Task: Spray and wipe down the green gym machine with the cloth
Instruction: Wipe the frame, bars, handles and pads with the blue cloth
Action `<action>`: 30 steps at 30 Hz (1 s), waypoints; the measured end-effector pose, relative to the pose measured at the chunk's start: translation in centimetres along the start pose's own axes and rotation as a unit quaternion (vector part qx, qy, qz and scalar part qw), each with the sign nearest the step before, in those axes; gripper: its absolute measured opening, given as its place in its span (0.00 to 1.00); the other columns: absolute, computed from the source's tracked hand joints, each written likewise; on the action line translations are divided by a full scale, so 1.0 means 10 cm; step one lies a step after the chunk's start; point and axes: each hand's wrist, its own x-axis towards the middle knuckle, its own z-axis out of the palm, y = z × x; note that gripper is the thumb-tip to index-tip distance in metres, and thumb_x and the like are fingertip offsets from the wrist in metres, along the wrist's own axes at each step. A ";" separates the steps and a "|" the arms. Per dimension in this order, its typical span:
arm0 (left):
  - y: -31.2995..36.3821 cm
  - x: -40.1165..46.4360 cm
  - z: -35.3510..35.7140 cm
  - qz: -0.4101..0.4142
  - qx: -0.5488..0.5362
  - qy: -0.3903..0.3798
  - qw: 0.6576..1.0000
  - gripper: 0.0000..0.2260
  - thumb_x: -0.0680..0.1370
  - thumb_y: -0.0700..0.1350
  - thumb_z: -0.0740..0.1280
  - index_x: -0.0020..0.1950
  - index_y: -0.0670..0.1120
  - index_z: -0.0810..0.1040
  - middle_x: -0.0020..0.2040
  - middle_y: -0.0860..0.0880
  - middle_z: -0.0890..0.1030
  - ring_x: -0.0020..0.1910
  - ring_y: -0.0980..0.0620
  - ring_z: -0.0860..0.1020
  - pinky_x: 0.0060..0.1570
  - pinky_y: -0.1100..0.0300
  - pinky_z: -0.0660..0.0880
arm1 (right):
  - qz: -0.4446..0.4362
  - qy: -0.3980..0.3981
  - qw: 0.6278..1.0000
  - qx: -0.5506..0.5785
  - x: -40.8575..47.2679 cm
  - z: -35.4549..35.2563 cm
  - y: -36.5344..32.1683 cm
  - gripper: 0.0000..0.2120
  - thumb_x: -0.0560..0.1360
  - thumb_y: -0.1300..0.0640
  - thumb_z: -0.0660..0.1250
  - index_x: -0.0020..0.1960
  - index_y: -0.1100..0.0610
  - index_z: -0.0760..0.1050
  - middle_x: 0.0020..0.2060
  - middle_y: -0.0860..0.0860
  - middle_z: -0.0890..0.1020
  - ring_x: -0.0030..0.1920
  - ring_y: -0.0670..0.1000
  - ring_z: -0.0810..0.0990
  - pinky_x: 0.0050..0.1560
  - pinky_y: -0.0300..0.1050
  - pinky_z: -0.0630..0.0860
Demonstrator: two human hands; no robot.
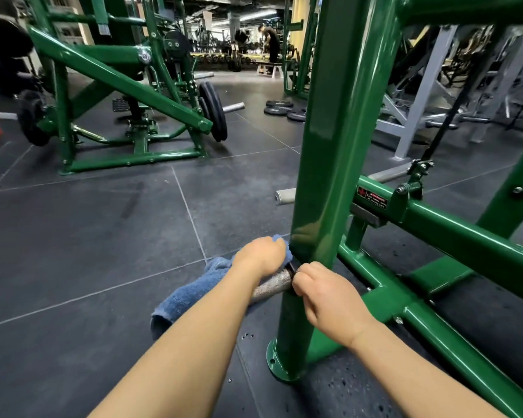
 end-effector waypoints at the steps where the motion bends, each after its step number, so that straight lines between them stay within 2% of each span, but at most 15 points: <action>1: -0.01 -0.01 0.00 -0.008 -0.017 0.007 1.000 0.13 0.80 0.43 0.51 0.39 0.47 0.70 0.55 0.40 0.78 0.54 0.41 0.75 0.50 0.55 0.67 | 0.010 -0.008 1.000 0.007 0.00 0.01 -0.01 0.10 0.65 0.59 0.51 0.38 0.56 0.70 0.38 0.50 0.73 0.41 0.53 0.71 0.28 0.46 0.73; 4: -0.04 -0.17 0.08 -0.007 -0.033 0.085 0.996 0.14 0.82 0.49 0.50 0.43 0.47 0.71 0.50 0.46 0.79 0.48 0.44 0.73 0.48 0.55 0.67 | 0.025 -0.013 1.000 0.008 -0.01 -0.01 -0.05 0.11 0.66 0.57 0.50 0.40 0.56 0.70 0.40 0.50 0.74 0.43 0.54 0.73 0.31 0.48 0.75; 6: -0.08 -0.35 0.10 0.009 -0.085 0.141 0.986 0.14 0.83 0.52 0.51 0.45 0.47 0.71 0.46 0.49 0.78 0.49 0.47 0.74 0.48 0.56 0.67 | 0.064 -0.015 0.998 0.025 -0.01 -0.02 -0.14 0.10 0.70 0.54 0.52 0.43 0.56 0.71 0.43 0.50 0.74 0.47 0.53 0.73 0.39 0.49 0.75; 10: 0.01 -0.58 0.05 0.008 -0.246 0.169 0.954 0.12 0.83 0.51 0.55 0.43 0.47 0.71 0.43 0.50 0.76 0.48 0.49 0.74 0.45 0.58 0.65 | 0.204 0.014 0.972 0.115 -0.05 -0.03 -0.46 0.33 0.72 0.33 0.46 0.64 0.53 0.68 0.57 0.45 0.74 0.58 0.48 0.70 0.57 0.40 0.67; 12: 0.15 -0.68 -0.03 -0.004 -0.381 0.161 0.910 0.11 0.83 0.49 0.57 0.49 0.46 0.74 0.46 0.49 0.79 0.50 0.49 0.75 0.49 0.61 0.67 | 0.257 0.042 0.943 0.205 -0.08 -0.06 -0.64 0.42 0.69 0.28 0.46 0.75 0.52 0.56 0.68 0.43 0.68 0.67 0.46 0.67 0.63 0.35 0.62; 14: 0.34 -0.75 -0.19 -0.014 -0.511 0.127 0.850 0.12 0.82 0.49 0.59 0.53 0.43 0.78 0.52 0.41 0.81 0.53 0.41 0.78 0.60 0.50 0.73 | 0.276 0.086 0.897 0.334 -0.06 -0.12 -0.77 0.48 0.67 0.24 0.51 0.78 0.50 0.47 0.74 0.39 0.59 0.72 0.39 0.61 0.69 0.34 0.60; 15: 0.44 -0.79 -0.28 -0.012 -0.557 0.111 0.823 0.12 0.80 0.49 0.61 0.50 0.42 0.78 0.51 0.39 0.81 0.52 0.39 0.78 0.61 0.45 0.74 | 0.281 0.132 0.867 0.390 -0.02 -0.17 -0.80 0.49 0.66 0.23 0.55 0.78 0.47 0.47 0.74 0.37 0.58 0.72 0.36 0.59 0.70 0.34 0.61; 17: 0.59 -0.86 -0.47 -0.016 -0.632 0.068 0.772 0.10 0.74 0.50 0.64 0.44 0.43 0.79 0.45 0.40 0.81 0.46 0.42 0.78 0.57 0.46 0.75 | 0.307 0.231 0.822 0.421 0.11 -0.30 -0.84 0.44 0.68 0.30 0.65 0.77 0.44 0.52 0.70 0.35 0.64 0.69 0.31 0.62 0.66 0.30 0.62; 19: 0.67 -0.86 -0.63 -0.002 -0.674 0.025 0.739 0.11 0.69 0.51 0.64 0.39 0.44 0.80 0.39 0.43 0.82 0.39 0.46 0.80 0.48 0.54 0.78 | 0.323 0.322 0.808 0.374 0.26 -0.54 -0.86 0.34 0.70 0.49 0.70 0.72 0.43 0.61 0.61 0.35 0.69 0.60 0.26 0.66 0.58 0.22 0.61; 21: 0.66 -0.83 -0.77 0.018 -0.682 0.031 0.730 0.15 0.75 0.51 0.61 0.34 0.45 0.80 0.33 0.48 0.81 0.32 0.52 0.79 0.36 0.65 0.76 | 0.304 0.399 0.809 0.306 0.43 -0.85 -0.86 0.27 0.67 0.58 0.64 0.66 0.48 0.69 0.55 0.44 0.72 0.56 0.28 0.68 0.57 0.20 0.60; 23: 0.61 -0.77 -0.87 0.017 -0.671 0.059 0.739 0.17 0.80 0.53 0.57 0.43 0.45 0.81 0.39 0.49 0.81 0.41 0.52 0.80 0.43 0.62 0.76 | 0.260 0.473 0.814 0.214 0.57 -1.22 -0.81 0.23 0.66 0.59 0.61 0.62 0.57 0.73 0.54 0.53 0.74 0.54 0.33 0.68 0.60 0.25 0.61; 25: 0.59 -0.71 -0.89 0.011 -0.661 0.057 0.748 0.14 0.81 0.53 0.57 0.51 0.45 0.78 0.46 0.49 0.80 0.48 0.49 0.78 0.51 0.54 0.75 | 0.223 0.526 0.811 0.124 0.71 -1.49 -0.69 0.23 0.68 0.60 0.63 0.64 0.60 0.72 0.56 0.58 0.73 0.58 0.44 0.68 0.64 0.34 0.62; 27: 0.61 -0.59 -0.83 0.024 -0.613 0.073 0.787 0.12 0.81 0.52 0.59 0.53 0.46 0.76 0.51 0.51 0.80 0.53 0.50 0.78 0.56 0.53 0.74 | 0.241 0.498 0.829 0.083 0.88 -1.61 -0.55 0.28 0.73 0.56 0.68 0.72 0.53 0.65 0.65 0.60 0.68 0.66 0.54 0.65 0.68 0.45 0.60; 29: 0.68 -0.50 -0.76 0.048 -0.558 0.089 0.824 0.20 0.77 0.59 0.60 0.62 0.50 0.77 0.61 0.53 0.79 0.63 0.53 0.75 0.66 0.51 0.70 | 0.287 0.416 0.859 0.086 1.03 -1.50 -0.50 0.36 0.74 0.46 0.69 0.77 0.47 0.55 0.74 0.62 0.57 0.74 0.58 0.56 0.72 0.53 0.56; 30: 0.71 -0.45 -0.75 0.052 -0.557 0.090 0.824 0.24 0.73 0.63 0.61 0.65 0.54 0.77 0.64 0.55 0.78 0.64 0.55 0.74 0.68 0.51 0.68 | 0.295 0.395 0.869 0.050 1.07 -1.39 -0.47 0.39 0.74 0.45 0.69 0.78 0.48 0.52 0.75 0.64 0.55 0.75 0.61 0.55 0.71 0.57 0.58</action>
